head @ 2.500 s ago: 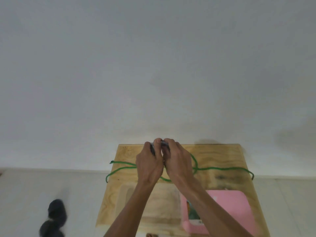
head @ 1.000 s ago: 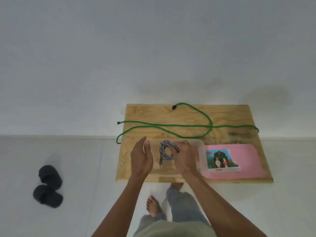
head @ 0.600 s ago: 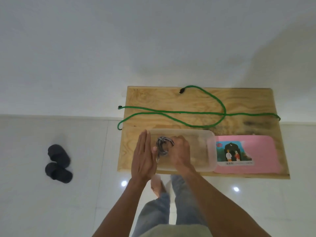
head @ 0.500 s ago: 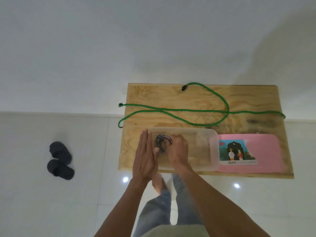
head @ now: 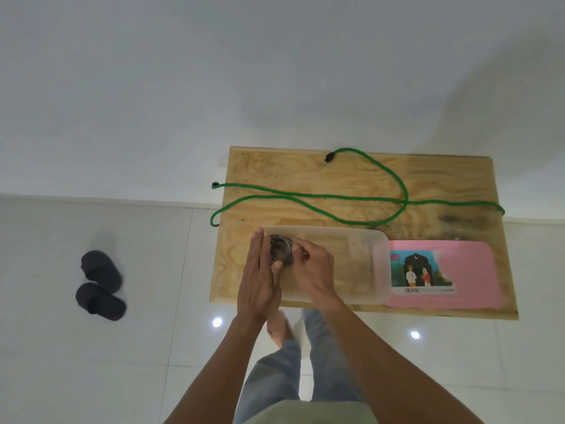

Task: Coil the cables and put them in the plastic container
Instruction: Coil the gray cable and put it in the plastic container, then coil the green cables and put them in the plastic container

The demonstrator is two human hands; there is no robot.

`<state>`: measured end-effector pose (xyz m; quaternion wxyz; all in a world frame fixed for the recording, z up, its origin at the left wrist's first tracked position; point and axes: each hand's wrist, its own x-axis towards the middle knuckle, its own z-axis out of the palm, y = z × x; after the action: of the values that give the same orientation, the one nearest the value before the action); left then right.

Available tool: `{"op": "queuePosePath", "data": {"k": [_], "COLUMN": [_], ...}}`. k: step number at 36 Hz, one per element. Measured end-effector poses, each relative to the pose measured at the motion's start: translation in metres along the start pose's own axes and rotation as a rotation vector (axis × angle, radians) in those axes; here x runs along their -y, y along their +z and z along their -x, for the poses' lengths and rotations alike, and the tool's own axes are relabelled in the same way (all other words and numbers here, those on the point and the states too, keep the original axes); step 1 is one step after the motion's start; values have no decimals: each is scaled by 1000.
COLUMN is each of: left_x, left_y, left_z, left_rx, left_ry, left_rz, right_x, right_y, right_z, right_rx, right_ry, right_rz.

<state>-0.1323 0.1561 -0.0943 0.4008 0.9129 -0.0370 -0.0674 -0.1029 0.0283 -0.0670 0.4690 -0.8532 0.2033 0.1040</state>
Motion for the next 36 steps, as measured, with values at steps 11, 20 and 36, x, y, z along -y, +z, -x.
{"op": "queuePosePath", "data": {"k": [11, 20, 36], "left_x": [-8, -17, -81], "left_y": [-22, -57, -42], "left_z": [4, -8, -112], "left_rx": [-42, -181, -47], "left_ry": [-68, -163, -61], "left_rz": [51, 84, -16], "right_x": [-1, 6, 2], "right_y": [-23, -72, -129], "right_z": [14, 14, -73], "right_rx": [-57, -155, -178], "right_ry": [52, -7, -14], "right_rz": [-73, -122, -35]}}
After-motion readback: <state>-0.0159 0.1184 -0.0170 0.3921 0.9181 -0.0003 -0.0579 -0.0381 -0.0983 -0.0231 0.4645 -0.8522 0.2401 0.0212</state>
